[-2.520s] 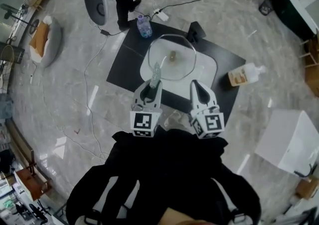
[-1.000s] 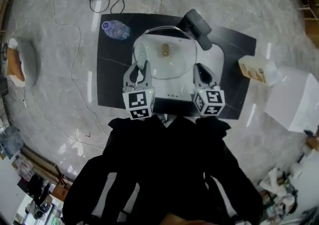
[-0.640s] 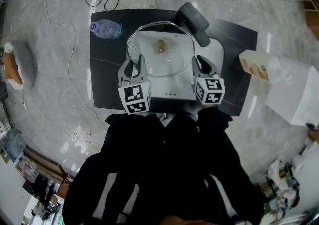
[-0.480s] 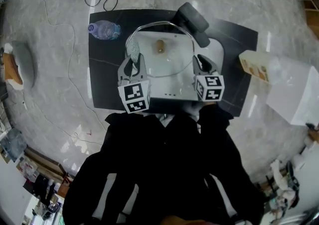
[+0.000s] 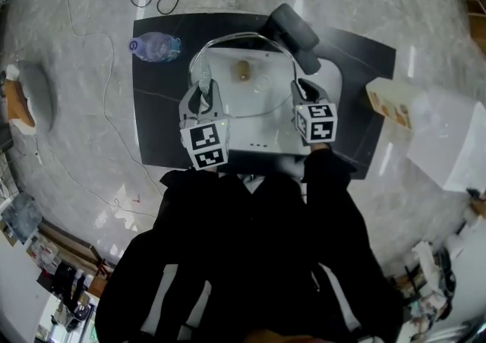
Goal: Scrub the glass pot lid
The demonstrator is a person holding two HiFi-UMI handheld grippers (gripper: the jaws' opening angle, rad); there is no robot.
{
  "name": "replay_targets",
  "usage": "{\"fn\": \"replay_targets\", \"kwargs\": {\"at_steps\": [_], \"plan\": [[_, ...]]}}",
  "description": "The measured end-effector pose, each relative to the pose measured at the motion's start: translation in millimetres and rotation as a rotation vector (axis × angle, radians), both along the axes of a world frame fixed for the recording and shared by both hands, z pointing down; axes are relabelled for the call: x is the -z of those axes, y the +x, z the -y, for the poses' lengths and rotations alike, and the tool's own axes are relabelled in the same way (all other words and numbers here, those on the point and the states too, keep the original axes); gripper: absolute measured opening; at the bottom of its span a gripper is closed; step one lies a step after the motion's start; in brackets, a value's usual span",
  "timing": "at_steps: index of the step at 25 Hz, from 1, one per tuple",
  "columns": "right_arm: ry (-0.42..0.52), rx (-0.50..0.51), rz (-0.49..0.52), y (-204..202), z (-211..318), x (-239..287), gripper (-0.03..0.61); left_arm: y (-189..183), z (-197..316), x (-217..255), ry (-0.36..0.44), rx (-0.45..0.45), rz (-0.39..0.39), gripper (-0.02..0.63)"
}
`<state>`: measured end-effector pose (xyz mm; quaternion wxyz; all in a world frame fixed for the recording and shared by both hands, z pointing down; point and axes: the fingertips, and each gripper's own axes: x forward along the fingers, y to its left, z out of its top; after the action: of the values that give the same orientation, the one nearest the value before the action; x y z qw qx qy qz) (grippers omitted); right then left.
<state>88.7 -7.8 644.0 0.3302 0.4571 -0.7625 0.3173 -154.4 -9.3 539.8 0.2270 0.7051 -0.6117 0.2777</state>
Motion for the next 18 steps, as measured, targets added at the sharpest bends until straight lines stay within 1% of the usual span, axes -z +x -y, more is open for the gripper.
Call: {"fn": "replay_targets", "kwargs": {"at_steps": [4, 7, 13, 15, 18], "plan": [[-0.023, -0.005, -0.01, 1.0, 3.6, -6.6, 0.044, -0.5, 2.2, -4.0, -0.007, 0.008, 0.005, 0.072], [-0.031, 0.004, -0.025, 0.5, 4.4, -7.0, 0.044, -1.5, 2.0, -9.1, -0.026, 0.021, 0.01, 0.072], [-0.034, 0.025, -0.054, -0.5, 3.7, -6.4, 0.041, -12.6, 3.4, -24.7, -0.09, 0.093, 0.037, 0.072], [-0.036, 0.022, -0.053, 0.0, 3.7, -6.4, 0.041, -12.8, 5.9, -33.6, -0.12, 0.114, 0.018, 0.072], [-0.04, 0.019, -0.05, -1.3, 3.9, -5.8, 0.04, -10.3, 14.1, -40.6, -0.138, 0.131, -0.031, 0.072]]}}
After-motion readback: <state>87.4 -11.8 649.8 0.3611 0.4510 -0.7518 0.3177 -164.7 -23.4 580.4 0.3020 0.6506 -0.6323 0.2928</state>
